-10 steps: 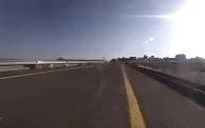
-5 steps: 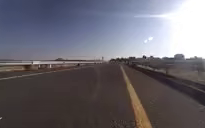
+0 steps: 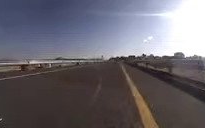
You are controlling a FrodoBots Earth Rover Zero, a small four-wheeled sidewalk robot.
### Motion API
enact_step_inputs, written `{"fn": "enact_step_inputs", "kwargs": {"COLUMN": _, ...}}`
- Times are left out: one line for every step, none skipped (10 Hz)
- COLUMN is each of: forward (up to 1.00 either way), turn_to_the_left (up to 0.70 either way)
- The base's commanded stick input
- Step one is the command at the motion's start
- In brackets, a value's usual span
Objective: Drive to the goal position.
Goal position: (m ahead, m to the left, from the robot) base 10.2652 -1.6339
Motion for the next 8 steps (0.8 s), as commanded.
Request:
{"fn": "enact_step_inputs", "kwargs": {"forward": 0.7, "turn_to_the_left": 0.0}}
{"fn": "enact_step_inputs", "kwargs": {"forward": 0.7, "turn_to_the_left": 0.0}}
{"fn": "enact_step_inputs", "kwargs": {"forward": 0.7, "turn_to_the_left": 0.0}}
{"fn": "enact_step_inputs", "kwargs": {"forward": 0.7, "turn_to_the_left": 0.0}}
{"fn": "enact_step_inputs", "kwargs": {"forward": 0.7, "turn_to_the_left": 0.0}}
{"fn": "enact_step_inputs", "kwargs": {"forward": 0.7, "turn_to_the_left": 0.0}}
{"fn": "enact_step_inputs", "kwargs": {"forward": 0.7, "turn_to_the_left": 0.0}}
{"fn": "enact_step_inputs", "kwargs": {"forward": 0.7, "turn_to_the_left": 0.0}}
